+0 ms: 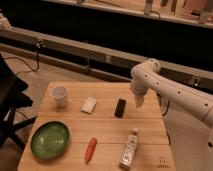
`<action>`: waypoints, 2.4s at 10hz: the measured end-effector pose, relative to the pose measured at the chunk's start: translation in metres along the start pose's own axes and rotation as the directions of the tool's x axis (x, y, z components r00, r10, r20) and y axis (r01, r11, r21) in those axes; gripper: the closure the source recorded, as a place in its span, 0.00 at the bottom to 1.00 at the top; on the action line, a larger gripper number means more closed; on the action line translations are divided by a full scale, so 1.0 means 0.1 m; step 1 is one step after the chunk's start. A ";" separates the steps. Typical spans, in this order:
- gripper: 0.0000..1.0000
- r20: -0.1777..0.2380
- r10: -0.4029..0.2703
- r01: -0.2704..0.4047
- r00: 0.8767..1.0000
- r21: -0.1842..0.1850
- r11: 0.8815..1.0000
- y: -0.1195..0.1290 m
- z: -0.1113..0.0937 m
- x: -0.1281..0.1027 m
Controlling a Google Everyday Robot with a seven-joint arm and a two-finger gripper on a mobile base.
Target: Push the eraser across the table
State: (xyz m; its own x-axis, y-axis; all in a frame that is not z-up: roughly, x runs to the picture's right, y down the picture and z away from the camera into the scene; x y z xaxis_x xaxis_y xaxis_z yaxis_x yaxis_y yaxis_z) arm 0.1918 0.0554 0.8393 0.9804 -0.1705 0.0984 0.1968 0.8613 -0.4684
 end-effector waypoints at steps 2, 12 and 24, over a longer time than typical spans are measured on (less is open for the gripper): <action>0.57 0.005 -0.011 0.011 1.000 -0.003 1.000 0.00 0.03 -0.02; 0.97 0.024 -0.014 0.015 1.000 -0.053 0.999 0.04 0.27 -0.03; 0.97 0.047 -0.037 0.042 0.998 -0.130 0.991 0.12 0.54 -0.16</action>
State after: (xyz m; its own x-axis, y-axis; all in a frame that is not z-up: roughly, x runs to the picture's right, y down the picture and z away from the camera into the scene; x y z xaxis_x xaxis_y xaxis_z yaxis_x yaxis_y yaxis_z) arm 0.1784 0.0947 0.8796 0.9712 -0.1791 0.1569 0.2372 0.7838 -0.5739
